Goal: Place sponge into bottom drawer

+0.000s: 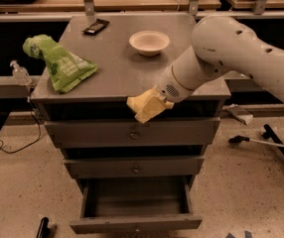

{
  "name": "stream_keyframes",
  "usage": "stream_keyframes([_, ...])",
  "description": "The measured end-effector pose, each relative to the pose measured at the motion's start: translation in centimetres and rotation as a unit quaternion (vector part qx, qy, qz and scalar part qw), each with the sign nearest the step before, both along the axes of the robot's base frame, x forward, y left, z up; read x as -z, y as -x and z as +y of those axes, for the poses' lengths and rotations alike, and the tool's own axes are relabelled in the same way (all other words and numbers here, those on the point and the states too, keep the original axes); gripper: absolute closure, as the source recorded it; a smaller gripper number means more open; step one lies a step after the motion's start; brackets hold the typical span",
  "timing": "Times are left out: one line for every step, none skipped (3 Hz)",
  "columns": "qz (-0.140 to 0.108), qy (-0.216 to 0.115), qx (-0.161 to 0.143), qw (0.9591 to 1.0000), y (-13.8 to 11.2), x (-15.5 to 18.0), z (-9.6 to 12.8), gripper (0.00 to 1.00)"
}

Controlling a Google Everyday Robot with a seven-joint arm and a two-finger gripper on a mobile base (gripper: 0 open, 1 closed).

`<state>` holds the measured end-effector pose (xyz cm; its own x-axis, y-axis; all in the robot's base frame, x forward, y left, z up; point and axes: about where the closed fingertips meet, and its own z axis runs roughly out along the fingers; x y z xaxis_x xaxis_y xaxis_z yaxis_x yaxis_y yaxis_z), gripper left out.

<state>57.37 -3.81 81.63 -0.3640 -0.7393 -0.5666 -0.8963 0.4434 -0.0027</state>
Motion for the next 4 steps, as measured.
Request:
stream_keyframes([-0.017,-0.001,-0.01,0.9998,1.4,-0.3,-0.8,1.0])
stream_keyframes([-0.059,0.012,-0.053,0.9968,4.9,-2.0,-2.4,1.0])
stream_keyframes([-0.083,0.032,-0.081,0.9927,6.6,-3.1,-3.3,1.0])
stream_keyframes([-0.06,0.005,-0.053,0.9968,8.3,-1.0,-3.8,1.0])
